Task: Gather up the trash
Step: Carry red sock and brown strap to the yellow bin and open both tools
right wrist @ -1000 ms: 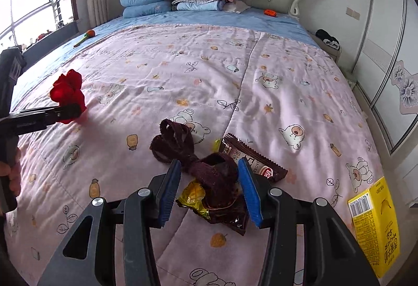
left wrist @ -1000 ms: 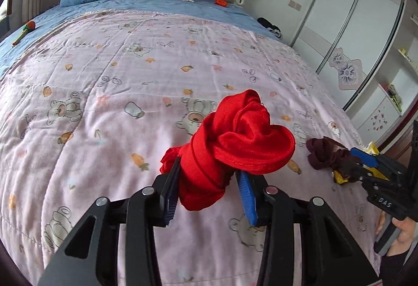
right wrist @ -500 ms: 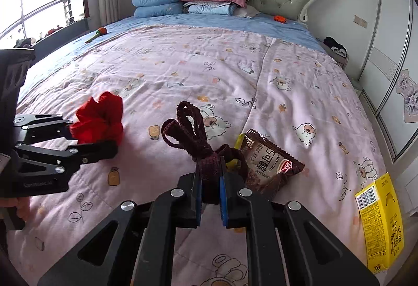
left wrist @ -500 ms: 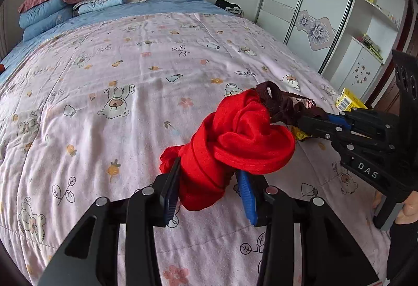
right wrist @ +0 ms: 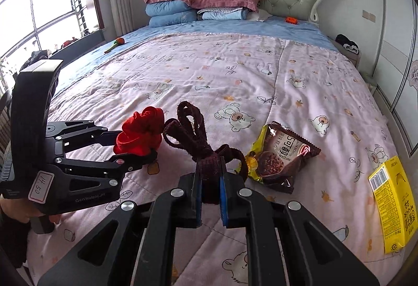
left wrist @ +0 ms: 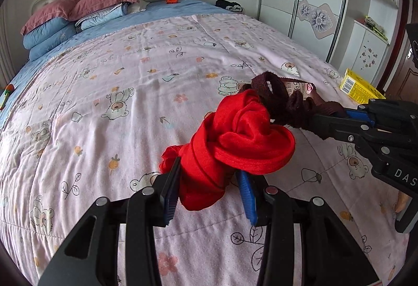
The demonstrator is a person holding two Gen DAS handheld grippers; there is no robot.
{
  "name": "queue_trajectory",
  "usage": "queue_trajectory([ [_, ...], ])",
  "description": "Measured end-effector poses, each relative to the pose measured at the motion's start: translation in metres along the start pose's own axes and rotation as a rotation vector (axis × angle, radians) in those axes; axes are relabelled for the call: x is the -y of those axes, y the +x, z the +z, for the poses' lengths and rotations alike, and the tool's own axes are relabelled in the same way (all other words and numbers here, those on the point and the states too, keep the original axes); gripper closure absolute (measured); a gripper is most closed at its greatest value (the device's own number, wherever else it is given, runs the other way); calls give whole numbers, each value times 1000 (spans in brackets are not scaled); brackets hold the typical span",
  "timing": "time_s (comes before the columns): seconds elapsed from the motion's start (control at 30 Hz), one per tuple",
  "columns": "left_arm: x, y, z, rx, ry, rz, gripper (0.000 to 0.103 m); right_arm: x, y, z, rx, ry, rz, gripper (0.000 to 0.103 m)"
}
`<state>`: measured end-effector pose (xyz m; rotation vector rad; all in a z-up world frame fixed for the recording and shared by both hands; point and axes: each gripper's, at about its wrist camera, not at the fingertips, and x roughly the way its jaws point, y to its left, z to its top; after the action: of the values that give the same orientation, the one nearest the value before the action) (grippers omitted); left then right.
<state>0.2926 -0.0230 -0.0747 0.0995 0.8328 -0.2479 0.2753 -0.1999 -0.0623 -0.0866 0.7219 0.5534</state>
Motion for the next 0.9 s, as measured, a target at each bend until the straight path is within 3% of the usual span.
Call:
queue_trajectory([
  [0.17,17,-20,-13,24,-17,14,62,3,-39,-21,58,20,-53,92],
  [0.37,64,-58,-44,61,-13,1,62,7,-90,-63,118,115,-8,92],
  [0.63,152,-96,-55,64,50,-114,62,32,-163,-121,183,234,-6,92],
  [0.9,264,-97,-51,28,198,-221,62,105,-242,-175,229,337,-142,92],
])
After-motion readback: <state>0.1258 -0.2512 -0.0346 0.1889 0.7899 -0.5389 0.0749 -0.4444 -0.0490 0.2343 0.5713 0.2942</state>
